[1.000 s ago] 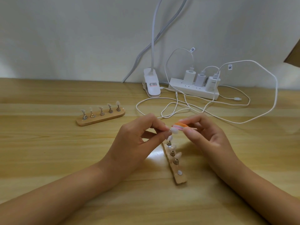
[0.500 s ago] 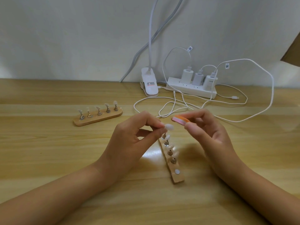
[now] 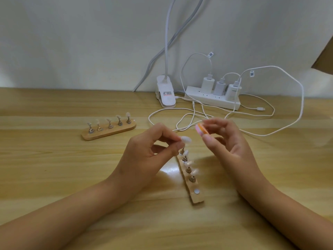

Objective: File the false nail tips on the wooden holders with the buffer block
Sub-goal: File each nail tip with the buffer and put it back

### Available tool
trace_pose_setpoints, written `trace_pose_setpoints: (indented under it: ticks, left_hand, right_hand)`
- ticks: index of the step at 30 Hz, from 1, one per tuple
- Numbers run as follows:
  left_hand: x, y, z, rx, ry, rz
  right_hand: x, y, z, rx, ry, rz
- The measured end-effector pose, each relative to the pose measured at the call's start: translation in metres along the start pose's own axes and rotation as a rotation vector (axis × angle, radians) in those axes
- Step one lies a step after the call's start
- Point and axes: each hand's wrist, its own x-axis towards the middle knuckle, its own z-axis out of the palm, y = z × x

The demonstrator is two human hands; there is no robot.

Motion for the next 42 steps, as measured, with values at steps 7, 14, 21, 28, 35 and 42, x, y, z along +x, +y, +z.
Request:
trace_pose_setpoints:
  ticks: [7, 14, 21, 28, 35, 42]
  left_hand:
    - [0.003, -0.004, -0.002, -0.028, -0.088, -0.148]
    - [0.003, -0.004, -0.002, -0.003, -0.096, -0.142]
    - [0.001, -0.005, -0.002, 0.027, -0.119, -0.167]
    - [0.002, -0.008, 0.0, 0.066, -0.133, -0.178]
    - [0.0, -0.006, 0.001, 0.129, -0.148, -0.1]
    - [0.0, -0.002, 0.001, 0.169, -0.153, -0.072]
  right_hand:
    - [-0.005, -0.001, 0.003, -0.301, -0.014, -0.354]
    - [-0.003, 0.003, 0.005, -0.339, 0.0, -0.366]
    - [0.001, 0.007, -0.001, -0.39, 0.016, -0.392]
    - [-0.002, 0.005, 0.0, -0.33, -0.059, -0.449]
    - [-0.003, 0.005, -0.001, -0.298, -0.104, -0.47]
    - [-0.001, 0.004, -0.006, -0.304, -0.073, -0.398]
